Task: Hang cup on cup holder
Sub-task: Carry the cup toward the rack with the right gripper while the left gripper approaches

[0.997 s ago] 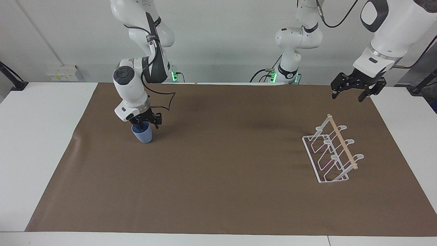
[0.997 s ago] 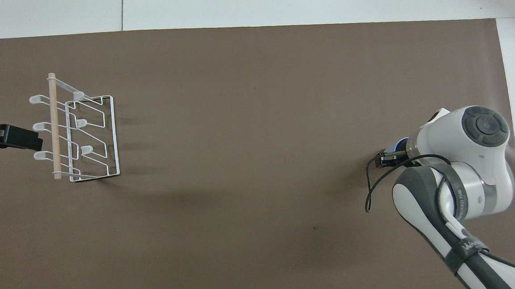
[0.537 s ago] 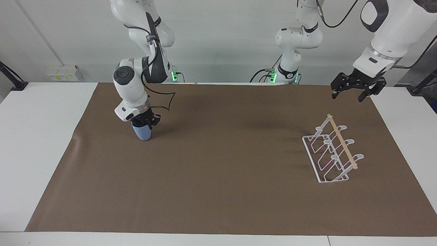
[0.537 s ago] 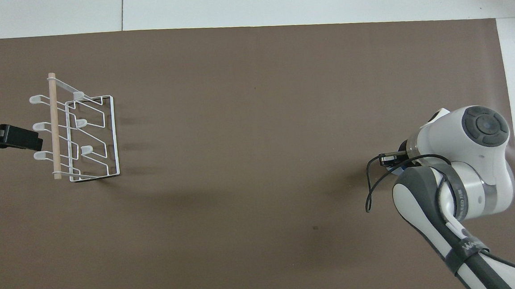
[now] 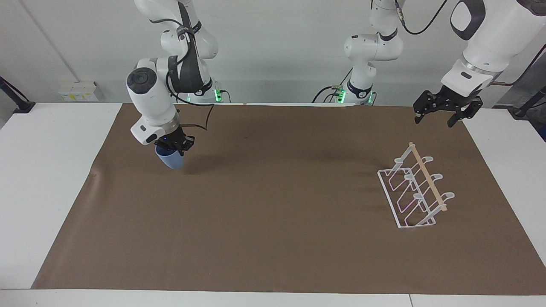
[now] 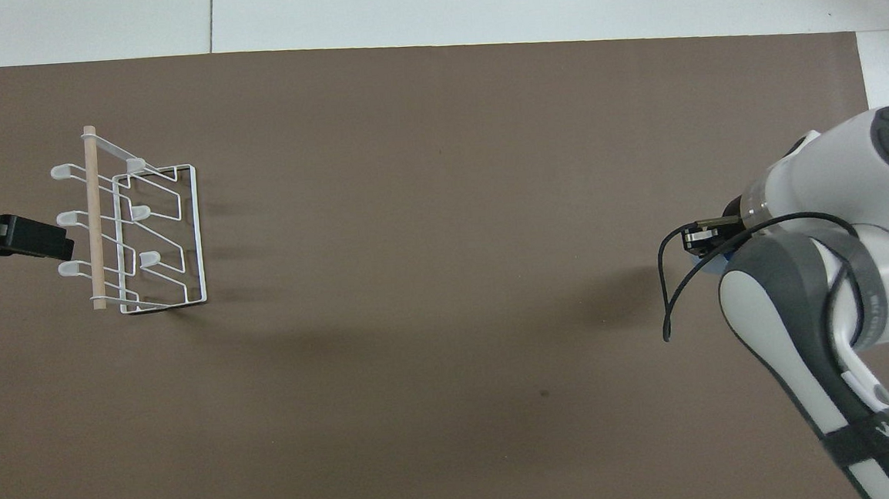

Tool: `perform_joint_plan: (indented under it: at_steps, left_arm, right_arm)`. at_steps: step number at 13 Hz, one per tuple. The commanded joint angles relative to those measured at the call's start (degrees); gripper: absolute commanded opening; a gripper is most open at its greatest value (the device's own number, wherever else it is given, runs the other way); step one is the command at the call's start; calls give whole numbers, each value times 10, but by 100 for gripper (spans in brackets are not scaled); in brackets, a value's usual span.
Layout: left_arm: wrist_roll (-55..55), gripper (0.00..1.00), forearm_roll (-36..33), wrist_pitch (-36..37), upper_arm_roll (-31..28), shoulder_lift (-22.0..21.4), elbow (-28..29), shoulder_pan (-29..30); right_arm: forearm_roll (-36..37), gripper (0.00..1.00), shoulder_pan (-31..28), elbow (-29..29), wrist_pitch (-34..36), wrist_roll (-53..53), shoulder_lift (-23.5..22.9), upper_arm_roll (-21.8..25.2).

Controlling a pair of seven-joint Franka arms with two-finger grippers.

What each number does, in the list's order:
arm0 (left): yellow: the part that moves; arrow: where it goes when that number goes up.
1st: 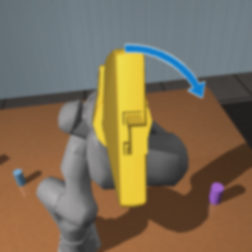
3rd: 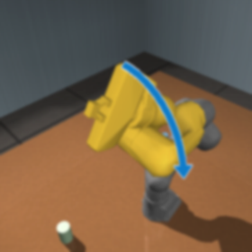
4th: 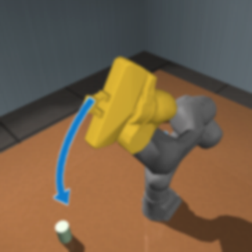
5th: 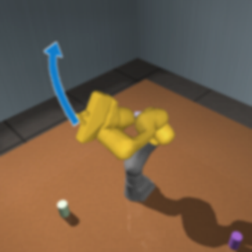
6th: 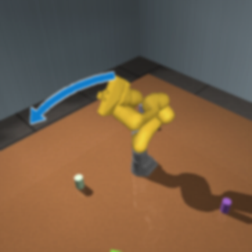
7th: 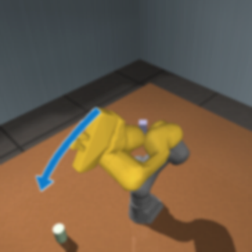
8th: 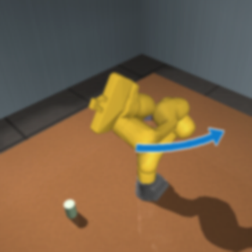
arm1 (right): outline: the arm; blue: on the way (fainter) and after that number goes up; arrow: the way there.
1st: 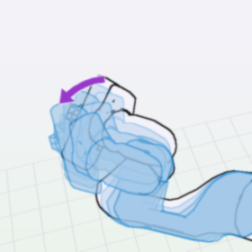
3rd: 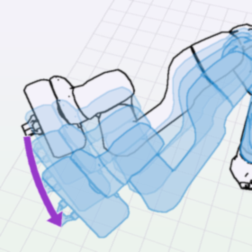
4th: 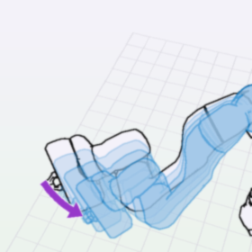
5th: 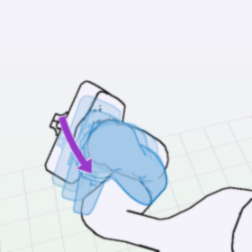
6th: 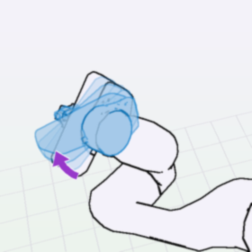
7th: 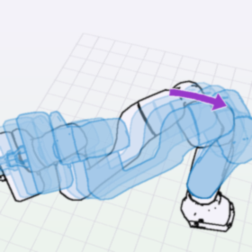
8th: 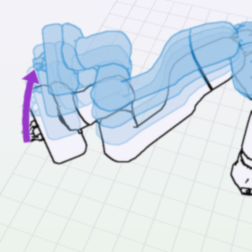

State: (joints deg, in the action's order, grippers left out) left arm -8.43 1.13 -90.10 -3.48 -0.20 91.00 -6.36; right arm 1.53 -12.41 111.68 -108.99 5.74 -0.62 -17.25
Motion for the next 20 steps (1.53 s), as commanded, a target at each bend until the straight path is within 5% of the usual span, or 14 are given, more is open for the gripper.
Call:
perform_joint_plan:
  at_steps: [1,4,10,12,20]
  left_arm:
    - [-4,100,-4,-2,0,-16,18,2]
    - [-4,100,-4,-2,0,-16,18,2]
    - [-4,100,-10,33,-1,-19,19,53]
    - [-4,100,-10,97,0,-25,19,53]
    - [-65,100,45,56,21,-25,22,-8]
  right_arm:
    - [-6,0,-1,-80,59,-14,-3,-6]
    - [-34,0,-1,-118,104,-15,4,-7]
    - [-340,0,-5,-160,184,-49,19,-4]
    - [-400,0,12,-154,165,-45,24,-8]
    - [-569,0,137,-140,-23,192,4,-8]
